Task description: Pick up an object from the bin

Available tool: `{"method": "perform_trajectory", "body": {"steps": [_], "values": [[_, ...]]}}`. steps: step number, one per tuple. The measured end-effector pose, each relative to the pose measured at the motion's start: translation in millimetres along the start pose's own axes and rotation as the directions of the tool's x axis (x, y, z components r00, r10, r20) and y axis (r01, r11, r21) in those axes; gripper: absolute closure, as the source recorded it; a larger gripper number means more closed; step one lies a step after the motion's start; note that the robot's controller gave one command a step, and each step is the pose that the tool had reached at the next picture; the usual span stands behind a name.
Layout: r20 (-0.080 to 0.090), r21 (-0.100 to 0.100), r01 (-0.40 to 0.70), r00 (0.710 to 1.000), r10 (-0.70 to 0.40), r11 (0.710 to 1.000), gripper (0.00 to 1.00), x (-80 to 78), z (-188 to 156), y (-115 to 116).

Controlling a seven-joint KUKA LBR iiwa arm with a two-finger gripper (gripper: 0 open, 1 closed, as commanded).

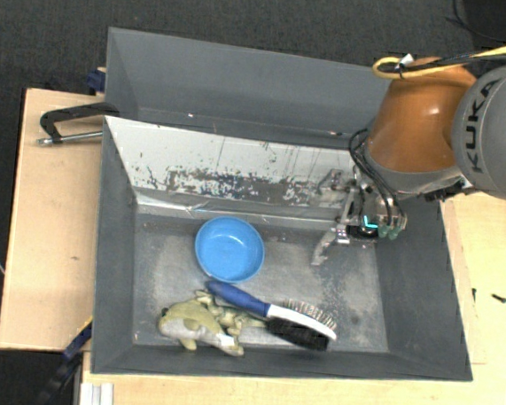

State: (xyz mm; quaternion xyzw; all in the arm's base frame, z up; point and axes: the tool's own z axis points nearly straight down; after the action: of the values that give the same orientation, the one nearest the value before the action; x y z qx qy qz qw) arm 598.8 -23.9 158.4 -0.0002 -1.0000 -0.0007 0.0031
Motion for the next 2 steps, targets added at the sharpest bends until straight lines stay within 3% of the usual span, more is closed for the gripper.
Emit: {"method": "perform_trajectory", "body": {"steps": [1, 2], "values": [[0.014, 0.003, 0.193, 0.981, -0.193, 0.981, 0.00, 8.9, 77, 82], [0.013, 0.004, 0.521, 0.853, -0.521, 0.853, 0.00, 8.0, 57, 179]]}}
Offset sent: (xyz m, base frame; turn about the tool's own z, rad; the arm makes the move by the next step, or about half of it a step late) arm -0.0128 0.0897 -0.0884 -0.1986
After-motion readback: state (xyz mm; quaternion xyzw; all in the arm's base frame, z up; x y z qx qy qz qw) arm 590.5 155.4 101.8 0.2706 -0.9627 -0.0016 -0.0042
